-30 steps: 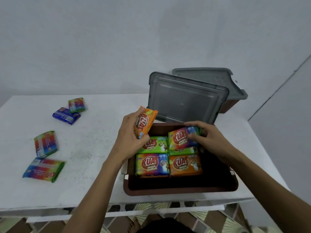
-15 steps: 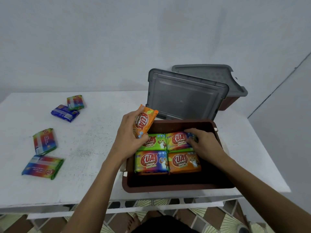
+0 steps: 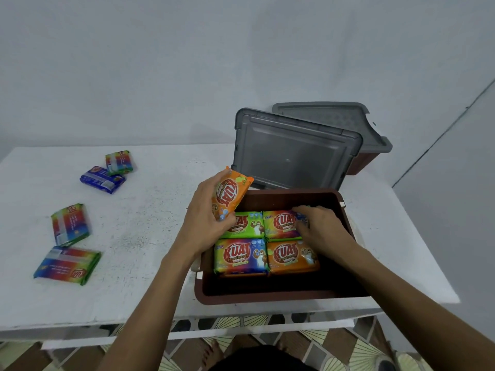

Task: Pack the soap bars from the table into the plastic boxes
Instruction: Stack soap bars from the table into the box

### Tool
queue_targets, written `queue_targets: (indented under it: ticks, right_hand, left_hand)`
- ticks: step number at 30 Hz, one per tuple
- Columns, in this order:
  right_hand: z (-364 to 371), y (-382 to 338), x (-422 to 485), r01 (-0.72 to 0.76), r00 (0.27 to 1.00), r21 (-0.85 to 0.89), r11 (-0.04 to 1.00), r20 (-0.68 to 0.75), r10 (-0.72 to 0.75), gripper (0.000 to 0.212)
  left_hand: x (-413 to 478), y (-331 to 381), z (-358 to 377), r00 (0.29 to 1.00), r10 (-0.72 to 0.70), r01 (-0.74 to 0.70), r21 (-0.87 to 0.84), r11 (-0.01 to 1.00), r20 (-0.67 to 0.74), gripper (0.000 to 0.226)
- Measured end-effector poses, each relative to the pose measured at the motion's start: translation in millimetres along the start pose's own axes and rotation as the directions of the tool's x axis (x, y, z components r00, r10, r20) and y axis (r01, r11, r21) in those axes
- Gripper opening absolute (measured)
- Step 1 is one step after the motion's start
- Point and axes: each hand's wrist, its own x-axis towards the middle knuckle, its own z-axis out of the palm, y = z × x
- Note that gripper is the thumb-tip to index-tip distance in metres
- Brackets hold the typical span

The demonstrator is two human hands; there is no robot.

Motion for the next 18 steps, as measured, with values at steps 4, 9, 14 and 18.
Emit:
queue_targets:
  ticks: [4, 9, 14, 18]
  right_hand:
    - [-7, -15, -1, 0.061, 0.977, -0.120, 0.991, -0.196, -0.084, 0.036]
    - [-17, -45, 8, 0.215, 0.975, 0.314, 0.925, -0.130, -0.182, 0.022]
    - [-8, -64, 17, 0.020, 0.990, 0.710, 0.704, 0.086, -0.115, 0.019]
    - [-1, -71, 17, -0.052, 0.986, 0.846, 0.531, 0.127, -0.106, 0.026]
  left_hand:
    - [-3, 1, -2, 1.000, 0.015, -0.015, -0.033, 0.999, 0.026, 0.080]
    - [-9, 7, -1, 0.997, 0.061, -0.058, -0.066, 0.996, 0.052, 0.081]
    - [-11, 12, 6, 0.993, 0.120, -0.119, -0.028, 0.992, 0.017, 0.080]
    - [-10, 11, 7, 0.988, 0.156, -0.156, 0.035, 0.987, 0.021, 0.078]
